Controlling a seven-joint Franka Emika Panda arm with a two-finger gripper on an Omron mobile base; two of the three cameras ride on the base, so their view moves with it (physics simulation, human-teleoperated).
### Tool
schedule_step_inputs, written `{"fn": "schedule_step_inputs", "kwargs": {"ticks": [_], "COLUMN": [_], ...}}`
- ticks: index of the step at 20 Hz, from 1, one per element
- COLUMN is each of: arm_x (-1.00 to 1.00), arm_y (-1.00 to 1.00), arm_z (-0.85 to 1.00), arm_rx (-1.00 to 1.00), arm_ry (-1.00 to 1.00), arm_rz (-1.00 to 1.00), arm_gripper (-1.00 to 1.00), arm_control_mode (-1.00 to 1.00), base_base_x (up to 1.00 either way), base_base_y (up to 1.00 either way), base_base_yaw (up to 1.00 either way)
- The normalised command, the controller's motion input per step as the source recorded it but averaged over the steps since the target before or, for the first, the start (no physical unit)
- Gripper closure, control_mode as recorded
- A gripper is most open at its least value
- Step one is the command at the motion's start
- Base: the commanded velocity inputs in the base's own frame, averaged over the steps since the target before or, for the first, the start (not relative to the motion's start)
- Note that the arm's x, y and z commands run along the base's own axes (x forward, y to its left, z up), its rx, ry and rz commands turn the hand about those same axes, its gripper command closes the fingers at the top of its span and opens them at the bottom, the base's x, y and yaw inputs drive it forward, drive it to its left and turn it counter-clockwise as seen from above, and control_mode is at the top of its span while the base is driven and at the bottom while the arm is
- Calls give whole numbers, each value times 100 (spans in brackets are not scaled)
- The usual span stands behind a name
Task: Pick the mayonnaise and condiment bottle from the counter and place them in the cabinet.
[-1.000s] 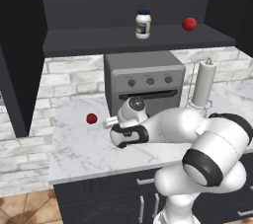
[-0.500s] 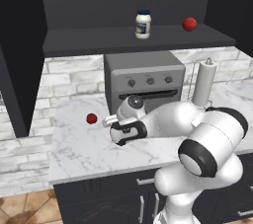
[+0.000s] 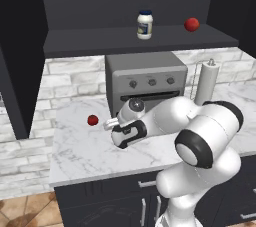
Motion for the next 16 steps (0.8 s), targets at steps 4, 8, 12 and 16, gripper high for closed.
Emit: {"fn": "schedule_step_inputs", "kwargs": {"ticks": [4,8,12,16], "arm_x": [0,0,-8,-32], "arm_y": [0,0,1,10], "arm_z": [-1,0,23,74], "arm_rx": [0,0,0,0], "arm_ry": [0,0,-1,-4], "arm_rz": [0,0,0,0], "arm_gripper": [100,100,100,100], "arm_control_mode": [-100,-100,-100,-100], "base_base_x": [0,0,0,0], "base_base_y": [0,0,0,0], "base_base_yaw": [0,0,0,0]}}
